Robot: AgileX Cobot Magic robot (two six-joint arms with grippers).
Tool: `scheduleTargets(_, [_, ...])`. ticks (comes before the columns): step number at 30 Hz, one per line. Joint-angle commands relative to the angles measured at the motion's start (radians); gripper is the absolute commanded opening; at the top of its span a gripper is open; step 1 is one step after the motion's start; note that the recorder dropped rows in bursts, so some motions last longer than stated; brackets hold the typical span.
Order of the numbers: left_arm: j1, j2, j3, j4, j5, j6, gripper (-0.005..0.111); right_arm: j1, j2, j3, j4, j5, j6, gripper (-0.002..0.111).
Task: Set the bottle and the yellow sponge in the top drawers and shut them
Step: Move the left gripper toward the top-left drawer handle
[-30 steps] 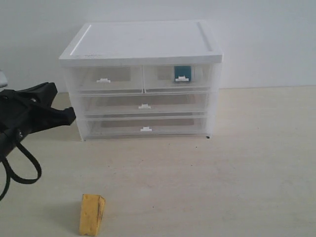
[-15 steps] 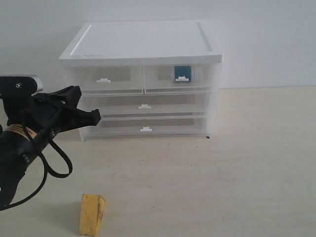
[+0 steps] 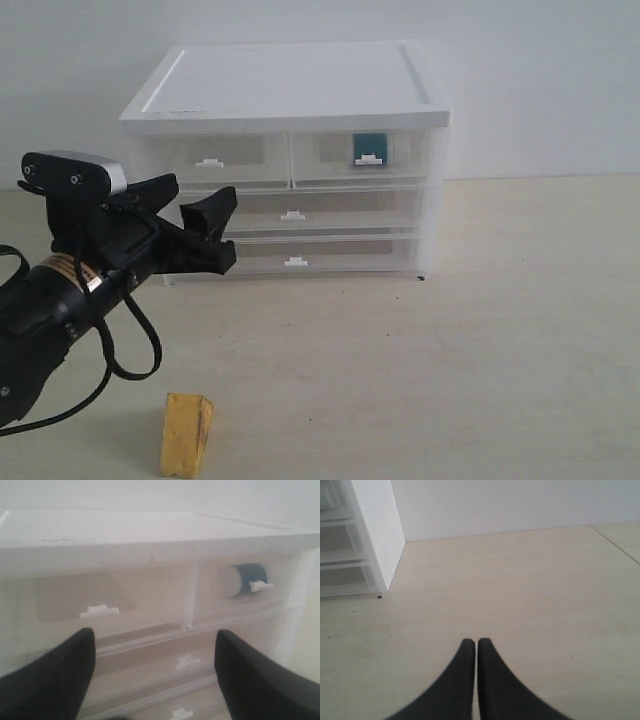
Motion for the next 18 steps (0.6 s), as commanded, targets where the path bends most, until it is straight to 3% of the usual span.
scheduleTargets(1, [-0.008,0.039,-0.055,-0.028,-0.014,-0.019,0.064,0.002,-0.005,0.005,-0.005,-0.006,-0.004,0.000])
scheduleTargets(5, [-0.008,0.089,-0.106,-0.094,-0.014,0.015,0.064,0.002,-0.005,0.005,-0.005,-0.006,-0.004,0.000])
scheduleTargets(11, [-0.088,0.150,-0.144,-0.313,-0.079,0.207,0.064,0.002,-0.005,0.005,-0.005,-0.006,-0.004,0.000])
scheduleTargets(18, [-0.147,0.196,-0.171,-0.484,-0.136,0.223,0.064,0.002,-0.005,0.005,-0.005,-0.006,-0.004,0.000])
